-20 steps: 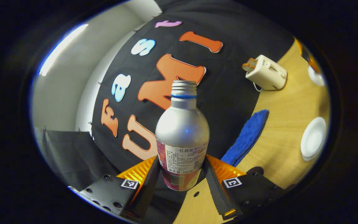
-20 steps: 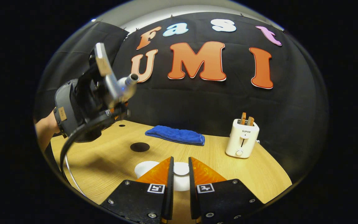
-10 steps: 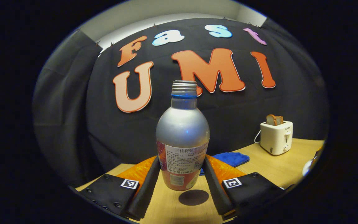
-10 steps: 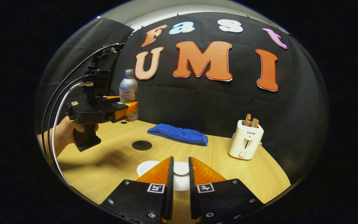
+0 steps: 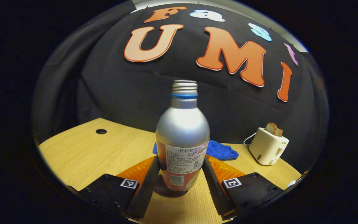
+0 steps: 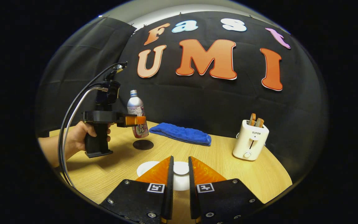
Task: Open the teacup lid with one hand, grasp the water bottle and pour water into the teacup with the other hand; after pouring, place the water bottle on the coaster and then close the teacup lid.
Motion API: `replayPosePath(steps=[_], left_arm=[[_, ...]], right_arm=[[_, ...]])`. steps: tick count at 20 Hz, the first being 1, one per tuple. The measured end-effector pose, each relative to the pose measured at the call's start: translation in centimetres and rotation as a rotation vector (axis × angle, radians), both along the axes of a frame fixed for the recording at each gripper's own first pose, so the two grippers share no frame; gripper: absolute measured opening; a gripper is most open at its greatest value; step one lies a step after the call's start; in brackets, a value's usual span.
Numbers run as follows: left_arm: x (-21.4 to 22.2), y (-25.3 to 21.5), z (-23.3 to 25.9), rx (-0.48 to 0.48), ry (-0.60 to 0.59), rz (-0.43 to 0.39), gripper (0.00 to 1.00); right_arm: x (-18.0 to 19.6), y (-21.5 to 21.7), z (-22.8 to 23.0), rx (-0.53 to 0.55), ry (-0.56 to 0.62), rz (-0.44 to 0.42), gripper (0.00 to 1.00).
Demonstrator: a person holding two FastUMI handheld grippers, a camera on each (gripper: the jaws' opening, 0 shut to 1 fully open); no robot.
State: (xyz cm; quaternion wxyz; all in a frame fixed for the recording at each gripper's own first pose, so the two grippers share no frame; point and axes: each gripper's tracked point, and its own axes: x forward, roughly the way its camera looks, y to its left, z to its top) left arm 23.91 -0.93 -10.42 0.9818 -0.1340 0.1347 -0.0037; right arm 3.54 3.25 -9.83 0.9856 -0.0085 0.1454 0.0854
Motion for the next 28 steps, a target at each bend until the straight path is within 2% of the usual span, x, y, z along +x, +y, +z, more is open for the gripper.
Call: replayPosePath(steps=[1,2,10,11,12,13,14,16,17,18,23,28], left_arm=[[0.2,0.2,-0.7,0.004,0.018,0.004,0.87],[0.4,0.1,-1.3,0.010,0.032,-0.004,0.84],[1.3,-0.3,-3.8,0.082,0.107,-0.031,0.84],[1.4,-0.4,-4.2,0.079,0.117,-0.031,0.80],[1.2,-0.5,-4.5,0.076,0.130,-0.036,0.84],[1.2,-0.6,-4.5,0.072,0.126,-0.041,0.82],[1.1,-0.6,-4.4,0.072,0.129,-0.043,0.87],[0.9,-0.3,-4.3,0.074,0.129,-0.044,0.87],[0.6,-0.3,-4.3,0.074,0.127,-0.044,0.96],[0.2,-0.2,-4.2,0.079,0.128,-0.046,1.00],[-2.2,-1.0,-2.2,0.068,0.075,-0.092,0.99],[-4.4,-1.1,-2.0,0.064,0.075,-0.102,0.99]], right_arm=[[0.3,0.1,-0.1,0.004,0.001,0.002,0.23],[0.5,0.2,-0.2,0.011,0.004,0.008,0.23],[1.5,1.9,-1.6,0.039,0.039,0.040,0.23],[1.6,2.1,-1.7,0.041,0.040,0.044,0.23],[1.8,2.2,-1.6,0.040,0.041,0.043,0.23],[1.8,2.4,-1.7,0.038,0.041,0.046,0.23],[1.9,2.6,-1.7,0.039,0.041,0.048,0.23],[2.1,3.1,-1.9,0.044,0.045,0.057,0.23],[2.2,3.2,-2.0,0.047,0.047,0.061,0.23],[2.3,3.5,-2.0,0.051,0.047,0.063,0.23],[3.0,5.1,-2.6,0.075,0.054,0.084,0.23],[3.3,6.2,-4.1,0.073,0.074,0.093,0.23]])
